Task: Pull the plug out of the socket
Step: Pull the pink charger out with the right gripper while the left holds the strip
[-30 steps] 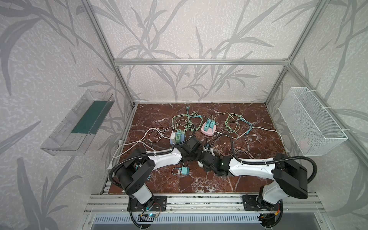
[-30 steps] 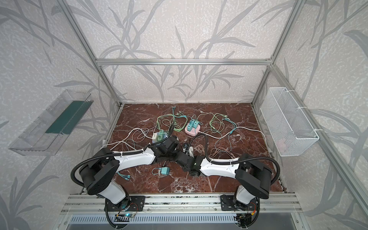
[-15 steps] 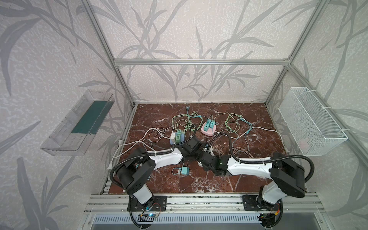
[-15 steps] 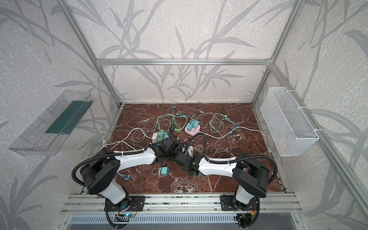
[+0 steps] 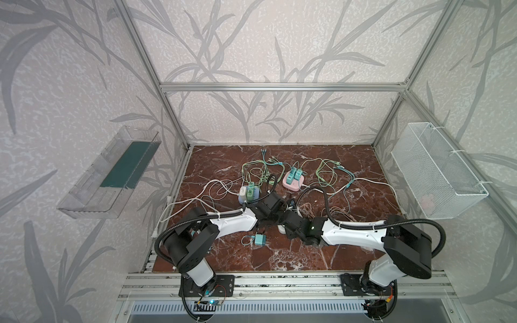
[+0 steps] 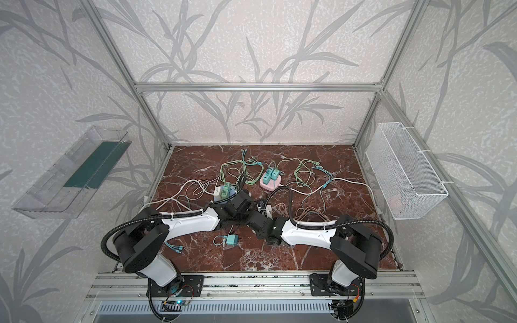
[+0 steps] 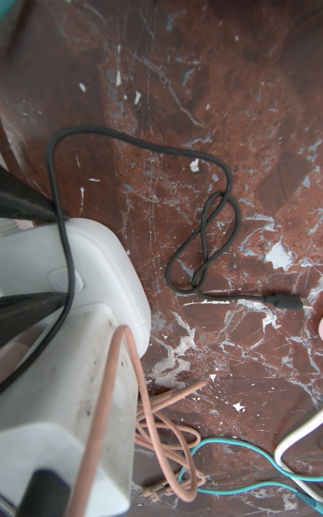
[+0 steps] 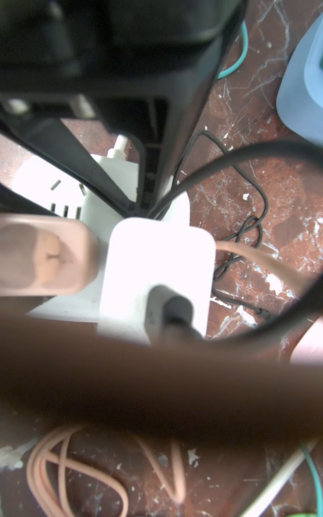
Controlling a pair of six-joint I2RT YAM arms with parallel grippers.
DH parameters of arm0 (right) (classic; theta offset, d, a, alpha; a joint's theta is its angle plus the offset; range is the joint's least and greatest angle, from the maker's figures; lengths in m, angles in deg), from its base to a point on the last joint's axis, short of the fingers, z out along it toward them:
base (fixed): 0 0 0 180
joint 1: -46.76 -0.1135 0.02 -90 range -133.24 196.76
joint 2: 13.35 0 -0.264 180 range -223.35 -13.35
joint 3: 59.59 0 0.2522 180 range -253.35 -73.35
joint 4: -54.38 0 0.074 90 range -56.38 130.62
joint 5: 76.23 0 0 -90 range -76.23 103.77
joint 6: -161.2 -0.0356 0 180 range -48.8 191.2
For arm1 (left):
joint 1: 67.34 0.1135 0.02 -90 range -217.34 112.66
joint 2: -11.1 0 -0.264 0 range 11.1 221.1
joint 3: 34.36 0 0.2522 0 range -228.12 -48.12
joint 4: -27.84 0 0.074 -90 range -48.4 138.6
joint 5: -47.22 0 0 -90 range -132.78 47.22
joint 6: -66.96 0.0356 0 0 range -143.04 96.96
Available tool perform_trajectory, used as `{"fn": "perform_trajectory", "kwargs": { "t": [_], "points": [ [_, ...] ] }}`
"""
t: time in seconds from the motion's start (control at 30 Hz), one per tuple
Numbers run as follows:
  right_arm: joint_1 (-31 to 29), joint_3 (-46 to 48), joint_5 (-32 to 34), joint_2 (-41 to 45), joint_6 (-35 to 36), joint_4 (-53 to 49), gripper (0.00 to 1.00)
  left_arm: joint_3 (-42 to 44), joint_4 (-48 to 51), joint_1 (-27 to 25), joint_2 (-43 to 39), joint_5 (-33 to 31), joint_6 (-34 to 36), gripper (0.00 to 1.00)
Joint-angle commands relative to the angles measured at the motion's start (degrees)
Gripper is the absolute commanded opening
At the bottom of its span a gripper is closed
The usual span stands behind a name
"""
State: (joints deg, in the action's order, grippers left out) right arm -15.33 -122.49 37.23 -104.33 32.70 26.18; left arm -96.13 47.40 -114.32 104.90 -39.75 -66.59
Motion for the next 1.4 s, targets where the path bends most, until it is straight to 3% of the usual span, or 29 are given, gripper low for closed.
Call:
{"fn": "perform_trajectory", "kwargs": {
  "t": [0.0,0.3,0.5,1.1,1.37],
  "points": [
    [-1.42,-4.70,-0.06,0.08,1.56,2.90,0.09,2.08,6.01,-0.74,3.66,-0.34,0.92,0.41],
    [-2.43,-6.34,0.72,-1.60,3.45,2.60,0.09,1.85,5.98,-0.77,3.94,-0.63,1.01,0.41],
    [-0.76,-1.18,-1.01,2.07,-0.80,7.49,0.09,1.92,5.81,-0.75,3.65,-0.76,1.06,0.41],
    [1.35,3.97,-1.29,7.76,0.71,6.52,0.11,2.49,5.10,-0.74,3.20,-0.74,0.66,0.41],
    [6.06,13.02,-7.36,13.65,0.72,14.95,0.13,2.03,4.97,-0.74,3.58,-0.50,0.89,0.41]
  ]
}}
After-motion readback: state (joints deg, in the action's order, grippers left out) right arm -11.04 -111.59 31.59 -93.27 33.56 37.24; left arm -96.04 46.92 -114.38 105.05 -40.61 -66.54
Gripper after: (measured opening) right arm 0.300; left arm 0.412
